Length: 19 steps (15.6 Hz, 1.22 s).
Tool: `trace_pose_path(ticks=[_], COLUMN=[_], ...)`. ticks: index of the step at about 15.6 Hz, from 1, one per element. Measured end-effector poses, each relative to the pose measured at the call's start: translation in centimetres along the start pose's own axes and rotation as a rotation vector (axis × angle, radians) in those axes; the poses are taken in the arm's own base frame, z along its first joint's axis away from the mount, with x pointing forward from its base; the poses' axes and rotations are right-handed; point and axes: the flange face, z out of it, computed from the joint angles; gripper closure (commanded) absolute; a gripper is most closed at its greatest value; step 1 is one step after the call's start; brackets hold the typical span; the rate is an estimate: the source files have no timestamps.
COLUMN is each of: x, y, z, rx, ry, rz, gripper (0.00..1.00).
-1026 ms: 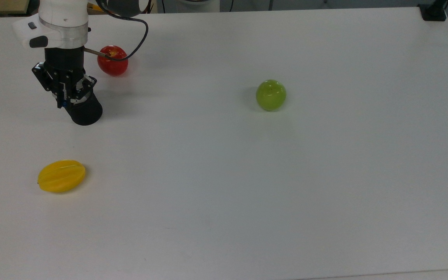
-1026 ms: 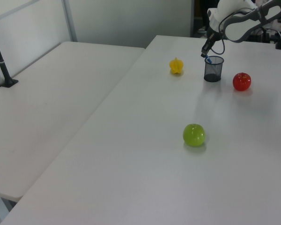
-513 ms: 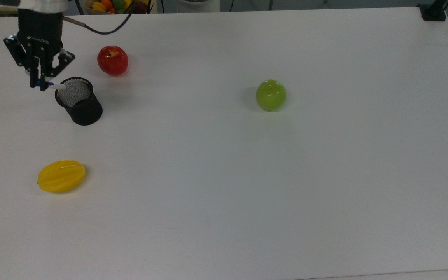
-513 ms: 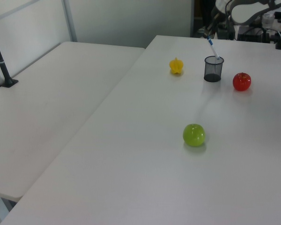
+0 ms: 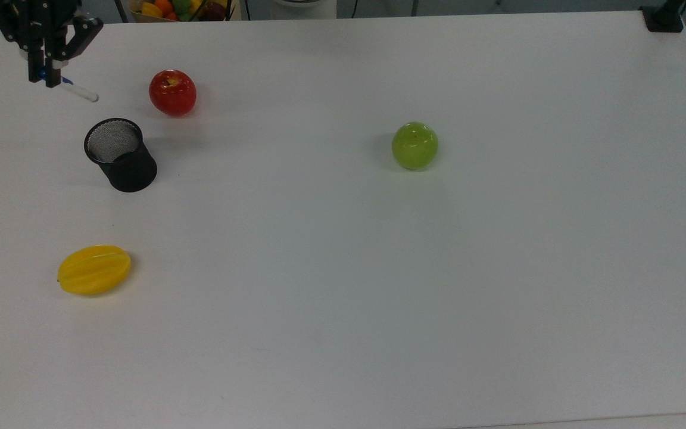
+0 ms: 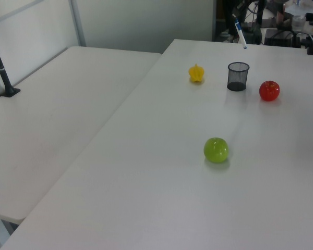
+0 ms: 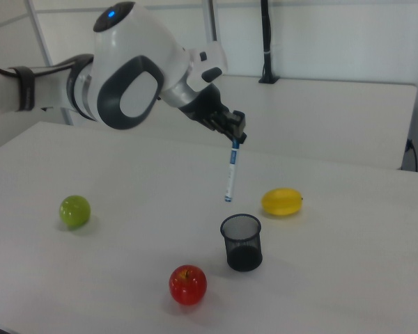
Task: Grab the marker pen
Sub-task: 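Lift the marker straight up out of the pen cup, then carry the marker toward the green apple and lower it to the table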
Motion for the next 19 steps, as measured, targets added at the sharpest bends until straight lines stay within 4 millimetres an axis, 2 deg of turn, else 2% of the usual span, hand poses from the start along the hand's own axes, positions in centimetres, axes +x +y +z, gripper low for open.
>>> trace_pose_path(ticks=[2, 5, 10, 15, 19], x=[0.5, 0.8, 0.1, -2.0, -4.2], y=[-2.1, -6.8, -14.9, -22.5, -26.6], z=[-0.8, -1.4, -0.7, 3.0, 6.6], rx=[0.049, 0.126, 0.197, 0.237, 0.256], ry=[-0.035, -0.081, -0.141, -0.230, -0.297], rz=[0.002, -0.030, -0.044, -0.050, -0.077], gripper=[0.99, 0.99, 0.99, 0.98, 0.98])
